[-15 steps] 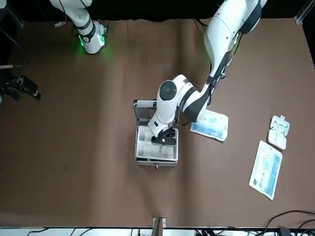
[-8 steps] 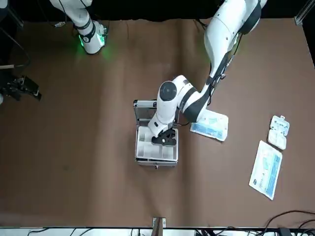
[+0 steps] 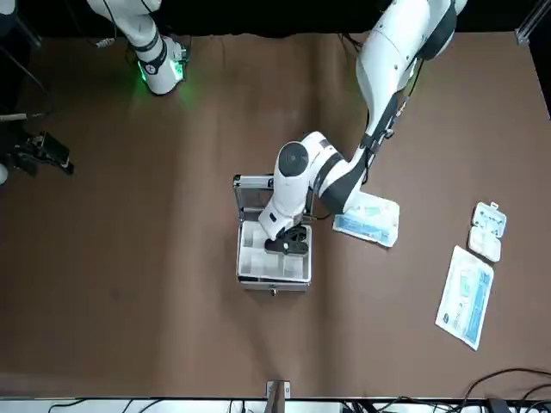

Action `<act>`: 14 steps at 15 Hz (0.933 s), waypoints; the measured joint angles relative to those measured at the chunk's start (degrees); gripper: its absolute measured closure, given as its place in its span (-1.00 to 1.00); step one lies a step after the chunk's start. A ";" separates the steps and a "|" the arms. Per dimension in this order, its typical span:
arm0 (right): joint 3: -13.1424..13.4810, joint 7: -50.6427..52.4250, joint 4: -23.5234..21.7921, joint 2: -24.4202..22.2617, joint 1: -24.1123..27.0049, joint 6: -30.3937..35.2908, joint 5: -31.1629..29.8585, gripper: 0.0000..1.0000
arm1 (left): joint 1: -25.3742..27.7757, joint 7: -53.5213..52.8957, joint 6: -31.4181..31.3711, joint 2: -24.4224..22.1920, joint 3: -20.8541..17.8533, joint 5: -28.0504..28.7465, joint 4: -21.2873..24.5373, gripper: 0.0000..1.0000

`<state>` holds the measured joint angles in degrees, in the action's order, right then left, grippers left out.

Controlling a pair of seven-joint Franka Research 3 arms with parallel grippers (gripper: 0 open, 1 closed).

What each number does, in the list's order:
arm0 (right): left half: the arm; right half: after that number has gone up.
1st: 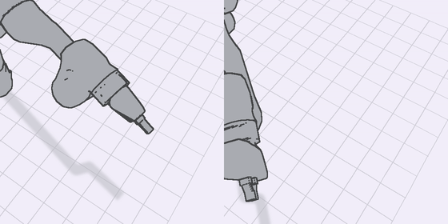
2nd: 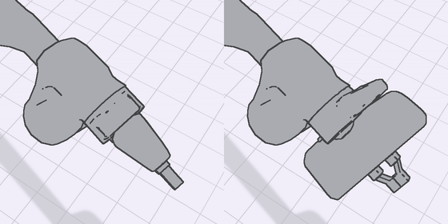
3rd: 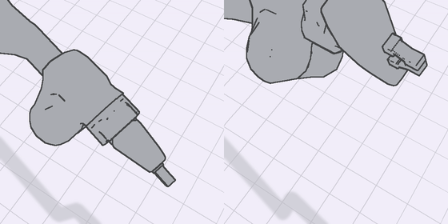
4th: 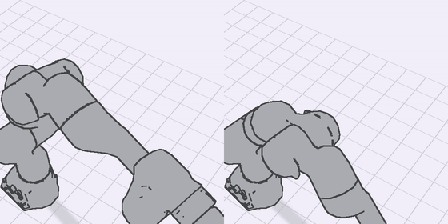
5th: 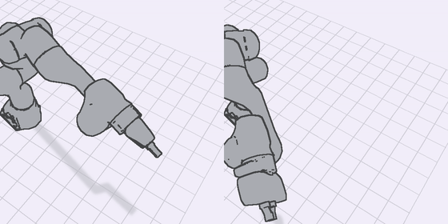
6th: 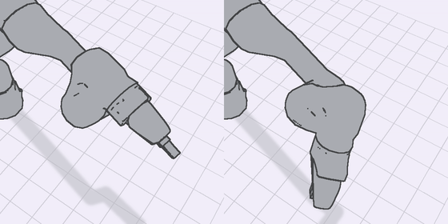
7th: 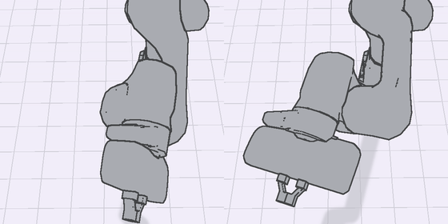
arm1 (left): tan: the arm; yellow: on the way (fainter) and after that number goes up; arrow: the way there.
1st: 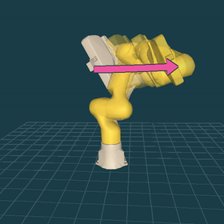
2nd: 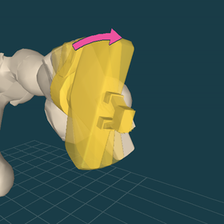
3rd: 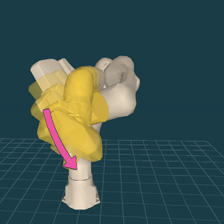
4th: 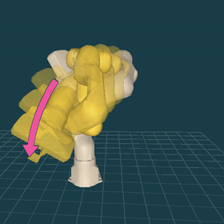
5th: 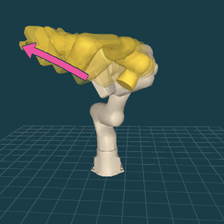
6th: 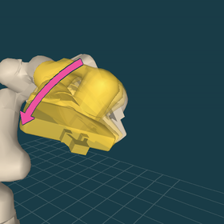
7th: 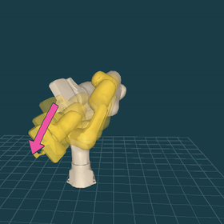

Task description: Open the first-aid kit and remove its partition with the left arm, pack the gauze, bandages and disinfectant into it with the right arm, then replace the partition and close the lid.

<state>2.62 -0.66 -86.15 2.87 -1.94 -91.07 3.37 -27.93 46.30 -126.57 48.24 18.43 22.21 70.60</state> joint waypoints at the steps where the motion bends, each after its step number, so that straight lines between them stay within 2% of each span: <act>1: 0.00 0.00 0.00 0.00 0.00 0.00 0.00 -0.97 | -0.02 0.05 0.00 0.00 -0.03 0.00 0.00 0.93; 11: -0.01 0.02 0.00 0.00 -0.07 -0.01 0.00 -0.97 | -0.22 1.67 -1.23 0.16 -0.08 0.00 0.00 0.93; 14: 0.00 0.02 0.00 0.00 -0.07 -0.02 -0.04 -0.97 | -0.58 2.77 -2.93 1.71 -0.13 -0.01 0.04 0.93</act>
<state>2.62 -0.64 -86.15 2.87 -2.01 -91.08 3.33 -28.52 49.08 -129.50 49.95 18.30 22.20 70.64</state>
